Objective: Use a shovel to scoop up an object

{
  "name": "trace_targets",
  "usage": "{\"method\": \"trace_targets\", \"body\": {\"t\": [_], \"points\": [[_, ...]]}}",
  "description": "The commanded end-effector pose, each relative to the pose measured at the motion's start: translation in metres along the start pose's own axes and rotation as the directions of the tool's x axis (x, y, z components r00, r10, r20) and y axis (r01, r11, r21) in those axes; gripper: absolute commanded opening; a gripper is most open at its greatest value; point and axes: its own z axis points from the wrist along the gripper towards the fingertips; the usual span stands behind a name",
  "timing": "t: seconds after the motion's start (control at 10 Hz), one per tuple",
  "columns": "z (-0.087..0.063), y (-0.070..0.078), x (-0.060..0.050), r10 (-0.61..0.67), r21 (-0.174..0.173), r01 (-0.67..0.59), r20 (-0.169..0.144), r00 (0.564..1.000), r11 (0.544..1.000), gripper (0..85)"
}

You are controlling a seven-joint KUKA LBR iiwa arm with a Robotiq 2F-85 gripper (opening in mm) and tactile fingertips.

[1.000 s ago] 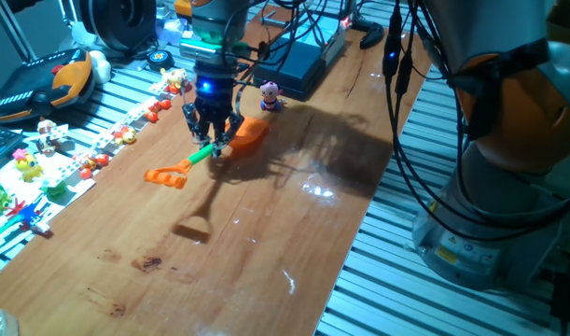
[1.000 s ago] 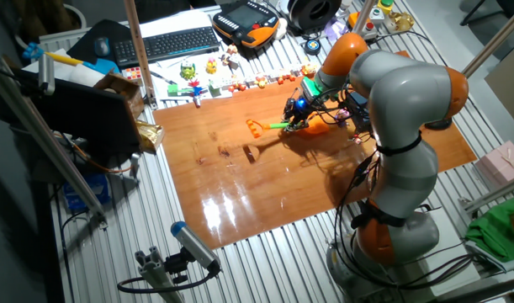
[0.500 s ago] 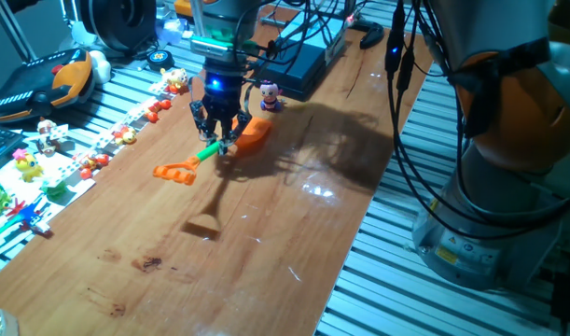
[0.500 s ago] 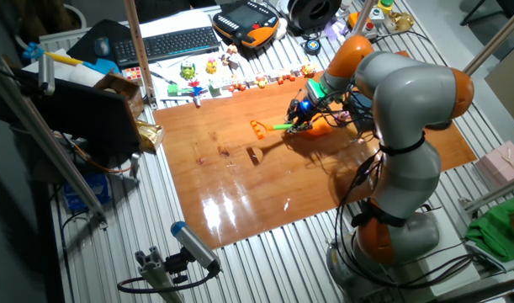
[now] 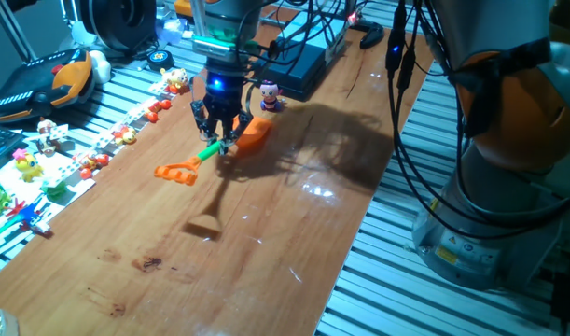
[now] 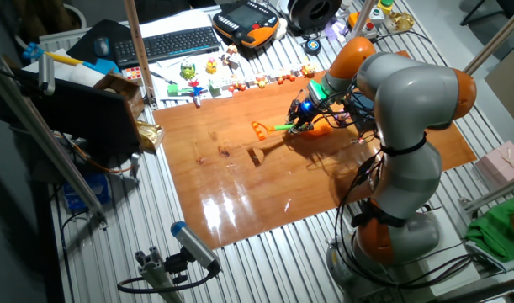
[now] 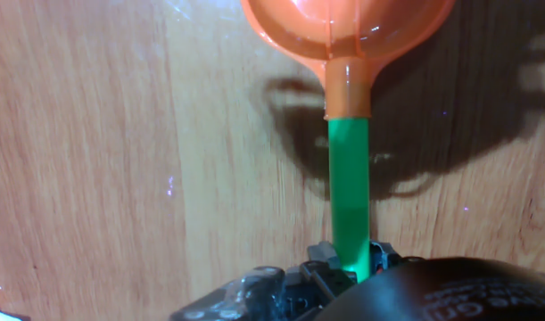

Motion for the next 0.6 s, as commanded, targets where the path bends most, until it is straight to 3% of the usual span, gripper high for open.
{"method": "trace_targets", "body": {"t": [0.0, 0.2, 0.5], "points": [[-0.0003, 0.0021, 0.0042, 0.006, -0.001, -0.006, 0.023, 1.0, 1.0, 0.7], [-0.0007, 0.002, 0.0067, 0.005, 0.002, -0.005, 0.012, 1.0, 1.0, 0.7], [-0.0007, 0.002, 0.0067, 0.035, 0.045, -0.036, 0.016, 0.999, 0.998, 0.7]]}}
